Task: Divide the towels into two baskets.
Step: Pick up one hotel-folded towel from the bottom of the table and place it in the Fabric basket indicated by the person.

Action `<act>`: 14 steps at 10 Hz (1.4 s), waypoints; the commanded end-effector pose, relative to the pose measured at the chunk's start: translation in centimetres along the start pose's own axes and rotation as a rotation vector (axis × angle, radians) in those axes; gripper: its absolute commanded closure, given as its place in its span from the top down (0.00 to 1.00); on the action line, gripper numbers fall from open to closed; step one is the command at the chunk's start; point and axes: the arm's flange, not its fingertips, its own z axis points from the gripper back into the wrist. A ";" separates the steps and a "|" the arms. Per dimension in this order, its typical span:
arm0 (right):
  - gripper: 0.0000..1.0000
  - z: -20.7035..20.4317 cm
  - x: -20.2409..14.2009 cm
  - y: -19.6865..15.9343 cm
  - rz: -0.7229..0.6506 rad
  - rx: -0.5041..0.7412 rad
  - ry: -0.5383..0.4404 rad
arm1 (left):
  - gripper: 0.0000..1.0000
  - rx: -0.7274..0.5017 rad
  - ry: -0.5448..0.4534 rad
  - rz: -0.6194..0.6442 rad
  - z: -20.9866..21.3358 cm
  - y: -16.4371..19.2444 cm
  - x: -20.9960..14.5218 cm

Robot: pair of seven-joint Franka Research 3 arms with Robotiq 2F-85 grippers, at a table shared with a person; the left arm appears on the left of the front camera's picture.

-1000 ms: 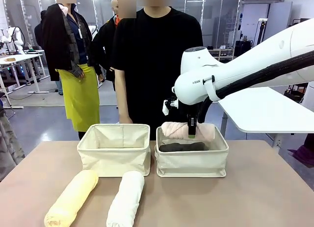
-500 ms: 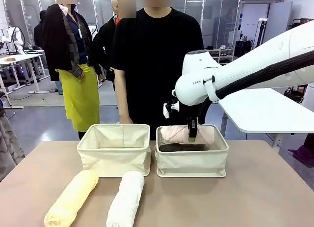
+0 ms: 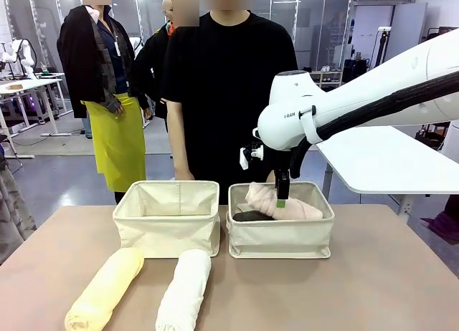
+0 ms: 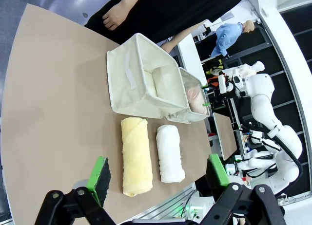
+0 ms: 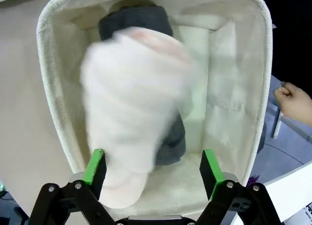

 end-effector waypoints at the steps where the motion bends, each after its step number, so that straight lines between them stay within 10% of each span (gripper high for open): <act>1: 0.91 -0.2 0.1 0.0 0.002 0.002 0.001 | 1.00 -0.017 -0.008 -0.008 0.3 -0.1 0.0; 14: 0.91 -0.2 0.1 0.0 0.002 0.002 0.001 | 1.00 -0.017 -0.008 -0.008 0.3 -0.1 0.0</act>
